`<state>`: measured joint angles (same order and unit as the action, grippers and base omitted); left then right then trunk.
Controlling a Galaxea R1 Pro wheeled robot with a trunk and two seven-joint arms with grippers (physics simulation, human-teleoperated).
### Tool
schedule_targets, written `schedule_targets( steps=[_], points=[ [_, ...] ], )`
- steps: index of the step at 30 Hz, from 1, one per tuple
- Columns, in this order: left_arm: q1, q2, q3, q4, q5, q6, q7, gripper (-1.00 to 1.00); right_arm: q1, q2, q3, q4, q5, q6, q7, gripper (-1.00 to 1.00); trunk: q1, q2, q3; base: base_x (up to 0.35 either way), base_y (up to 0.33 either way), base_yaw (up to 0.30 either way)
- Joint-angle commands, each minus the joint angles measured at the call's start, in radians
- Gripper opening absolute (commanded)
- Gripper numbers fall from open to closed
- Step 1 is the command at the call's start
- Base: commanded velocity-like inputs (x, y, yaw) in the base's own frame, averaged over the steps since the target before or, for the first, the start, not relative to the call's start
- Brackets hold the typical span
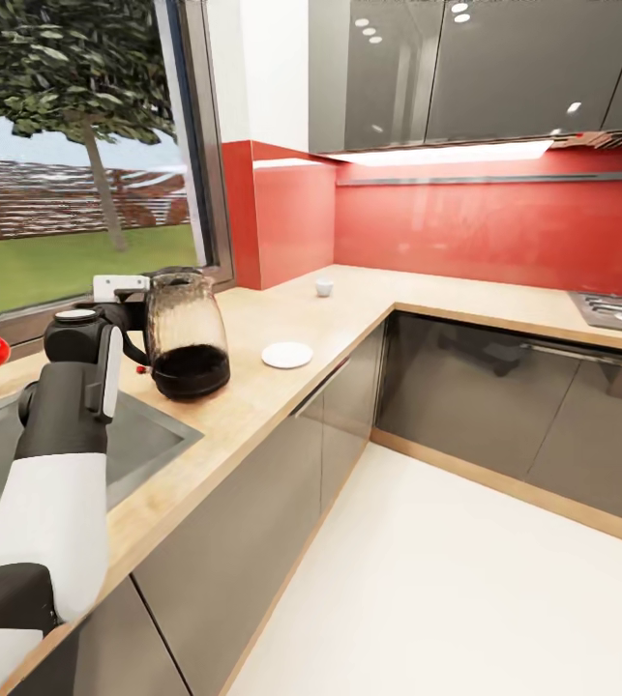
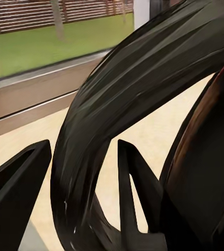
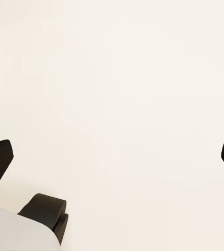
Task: Set up a coffee station on the kitchen countertop: keep the coffee maker on the countertop, move the bottle of coffee from the kitchen shelf to the counter next to the coffee maker, place a paper coffee filter on top of the coffee maker, put the saucer next to the coffee maker with the coffee cup on the saucer, and place the electric kettle next to the coffee maker.
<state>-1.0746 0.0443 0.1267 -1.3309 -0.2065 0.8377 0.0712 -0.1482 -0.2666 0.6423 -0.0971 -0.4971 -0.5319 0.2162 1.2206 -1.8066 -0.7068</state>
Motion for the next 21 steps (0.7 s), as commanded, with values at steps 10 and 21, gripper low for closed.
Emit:
schedule_targets(
  steps=[10, 21],
  points=[
    [-0.001, 0.0, -0.001, -0.011, 0.0, 0.004, 0.002, -1.0, 0.0, -0.001, 0.004, 0.0, -0.011, -0.002, 0.008, 1.0, -0.039, 0.07, 0.03, 0.0, 0.0, 0.0],
    [-0.001, 0.0, 0.001, -0.016, 0.002, 0.006, 0.002, -1.0, -0.001, 0.002, 0.004, -0.003, -0.012, -0.002, 0.009, 1.0, -0.058, 0.105, 0.046, 0.0, 0.0, 0.091]
  ],
)
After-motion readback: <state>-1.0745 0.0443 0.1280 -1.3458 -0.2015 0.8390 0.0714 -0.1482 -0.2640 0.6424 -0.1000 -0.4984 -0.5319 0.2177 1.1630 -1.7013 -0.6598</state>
